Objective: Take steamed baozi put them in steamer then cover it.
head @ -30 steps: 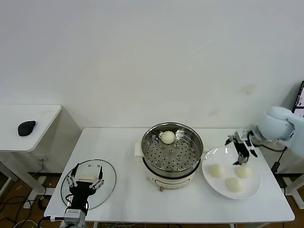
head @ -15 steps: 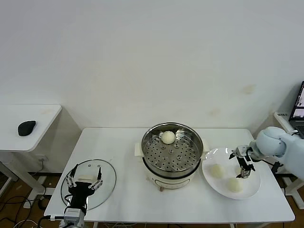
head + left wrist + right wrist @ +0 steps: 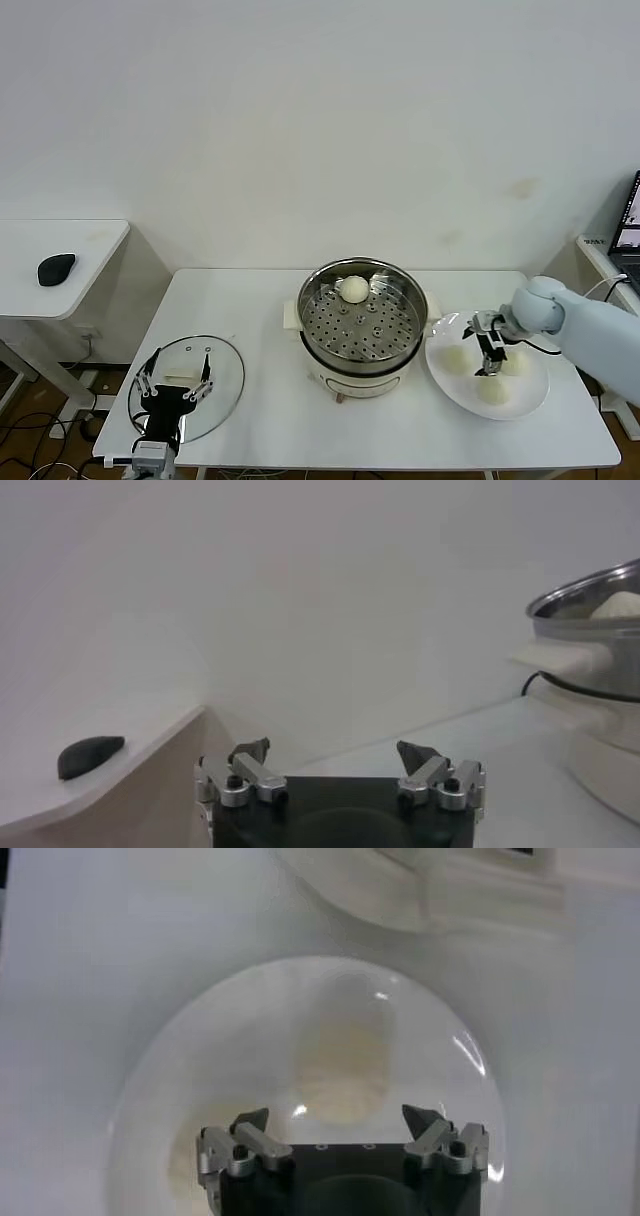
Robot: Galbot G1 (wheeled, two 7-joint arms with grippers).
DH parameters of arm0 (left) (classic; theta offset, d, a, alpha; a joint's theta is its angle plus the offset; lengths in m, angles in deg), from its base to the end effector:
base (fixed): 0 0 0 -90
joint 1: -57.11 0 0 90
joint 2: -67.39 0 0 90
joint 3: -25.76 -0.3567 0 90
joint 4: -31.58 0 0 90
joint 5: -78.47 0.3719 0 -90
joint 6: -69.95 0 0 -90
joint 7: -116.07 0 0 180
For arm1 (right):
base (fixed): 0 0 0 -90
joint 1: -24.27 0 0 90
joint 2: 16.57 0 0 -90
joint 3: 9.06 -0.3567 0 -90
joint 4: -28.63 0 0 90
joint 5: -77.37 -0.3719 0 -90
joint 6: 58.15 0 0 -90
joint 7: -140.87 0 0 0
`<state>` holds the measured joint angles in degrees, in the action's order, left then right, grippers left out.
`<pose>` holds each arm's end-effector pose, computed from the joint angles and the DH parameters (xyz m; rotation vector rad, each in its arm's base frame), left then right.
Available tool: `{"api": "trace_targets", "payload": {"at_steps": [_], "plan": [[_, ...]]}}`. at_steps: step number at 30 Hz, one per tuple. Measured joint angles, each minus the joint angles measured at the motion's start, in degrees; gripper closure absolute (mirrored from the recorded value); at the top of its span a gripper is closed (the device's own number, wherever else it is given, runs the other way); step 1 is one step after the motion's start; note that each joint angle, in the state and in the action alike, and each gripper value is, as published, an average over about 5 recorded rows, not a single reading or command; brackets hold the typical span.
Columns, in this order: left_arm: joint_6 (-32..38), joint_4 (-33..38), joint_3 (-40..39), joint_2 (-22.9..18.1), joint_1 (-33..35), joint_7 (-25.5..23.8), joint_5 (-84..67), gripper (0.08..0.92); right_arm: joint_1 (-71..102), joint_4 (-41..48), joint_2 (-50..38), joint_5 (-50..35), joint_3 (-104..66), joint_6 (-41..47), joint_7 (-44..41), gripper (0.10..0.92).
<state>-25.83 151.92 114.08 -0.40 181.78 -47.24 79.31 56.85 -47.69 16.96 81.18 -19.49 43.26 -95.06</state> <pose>0.1729 0.0551 -0.3140 0.1063 -2.9647 -0.5395 0.4918 -0.1744 -0.2367 1.2580 -1.3827 1.3895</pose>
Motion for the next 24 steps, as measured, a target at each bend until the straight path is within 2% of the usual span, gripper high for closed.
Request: {"api": "trace_targets", "payload": {"at_steps": [4, 11, 24], "plan": [[0.0, -0.3, -0.3, -0.2, -0.2, 0.0, 0.1, 0.177, 0.4, 1.2, 1.5, 0.3, -0.3, 0.1, 0.1, 0.206], [0.0, -0.7, -0.6, -0.4, -0.5, -0.1, 0.2, 0.177, 1.1, 2.5, 3.1, 0.7, -0.7, 0.5, 0.1, 0.291], [0.0, -0.7, -0.5, -0.6, -0.5, -0.1, 0.0, 0.177, 1.3, 3.4, 3.9, 1.2, -1.2, 0.7, -0.6, 0.395]]}}
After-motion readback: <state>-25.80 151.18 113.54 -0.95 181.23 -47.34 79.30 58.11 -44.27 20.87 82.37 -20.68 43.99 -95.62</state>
